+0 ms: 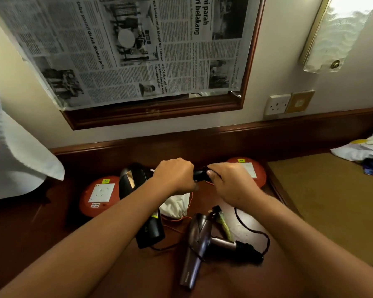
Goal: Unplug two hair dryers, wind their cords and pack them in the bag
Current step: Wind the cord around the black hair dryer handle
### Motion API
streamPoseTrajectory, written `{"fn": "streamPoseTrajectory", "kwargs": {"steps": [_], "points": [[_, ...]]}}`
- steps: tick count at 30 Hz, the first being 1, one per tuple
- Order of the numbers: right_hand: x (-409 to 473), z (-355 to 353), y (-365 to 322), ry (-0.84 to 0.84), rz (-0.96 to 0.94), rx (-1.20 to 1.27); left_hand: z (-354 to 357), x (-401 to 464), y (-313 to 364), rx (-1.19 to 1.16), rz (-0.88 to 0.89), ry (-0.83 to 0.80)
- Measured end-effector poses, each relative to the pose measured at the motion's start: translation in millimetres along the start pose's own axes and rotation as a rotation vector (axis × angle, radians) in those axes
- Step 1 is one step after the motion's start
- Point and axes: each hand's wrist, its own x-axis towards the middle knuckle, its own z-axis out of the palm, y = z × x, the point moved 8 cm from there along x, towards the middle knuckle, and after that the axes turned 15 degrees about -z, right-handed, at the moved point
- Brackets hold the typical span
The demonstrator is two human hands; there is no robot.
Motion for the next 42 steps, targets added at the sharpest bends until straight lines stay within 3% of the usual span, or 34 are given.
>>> {"fn": "streamPoseTrajectory", "kwargs": {"steps": [3,8,10,15,21,26,36,42], "points": [[-16,15,-3,0.047,0.074,0.158,3,5,-4,-0.015,-0.027,-0.007],[-37,36,4,0.22,0.233,0.739,-1,7,-9,-0.045,-0.036,0.001],[-42,50,7,0.199,0.315,0.947,-6,7,-11,-0.085,-0.038,0.005],[-53,87,22,0.073,0.469,1.151,-16,0,-6,-0.129,0.006,0.026],[-49,98,25,0.023,0.414,1.459,-24,-12,1,-0.187,0.055,0.013],[-36,80,41,0.016,0.366,1.334,-31,-23,7,-0.14,0.106,0.023],[8,23,59,-0.353,0.218,0.681,-26,-39,20,-0.039,0.225,0.053],[34,-12,34,-0.286,0.011,0.246,-19,-29,17,0.013,0.191,0.044]]}}
